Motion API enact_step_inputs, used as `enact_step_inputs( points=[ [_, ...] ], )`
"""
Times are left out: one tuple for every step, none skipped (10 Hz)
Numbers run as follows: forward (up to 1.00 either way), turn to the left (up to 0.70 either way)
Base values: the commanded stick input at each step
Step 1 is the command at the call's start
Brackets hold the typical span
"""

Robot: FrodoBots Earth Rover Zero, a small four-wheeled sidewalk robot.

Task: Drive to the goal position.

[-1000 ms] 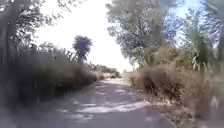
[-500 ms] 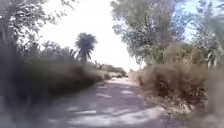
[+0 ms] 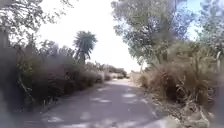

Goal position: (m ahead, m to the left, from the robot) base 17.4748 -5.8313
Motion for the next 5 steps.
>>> enact_step_inputs(
  points=[
    [0.85,0.0],
    [0.85,0.0],
    [0.85,0.0],
    [0.85,0.0],
    [0.85,0.0]
  ],
)
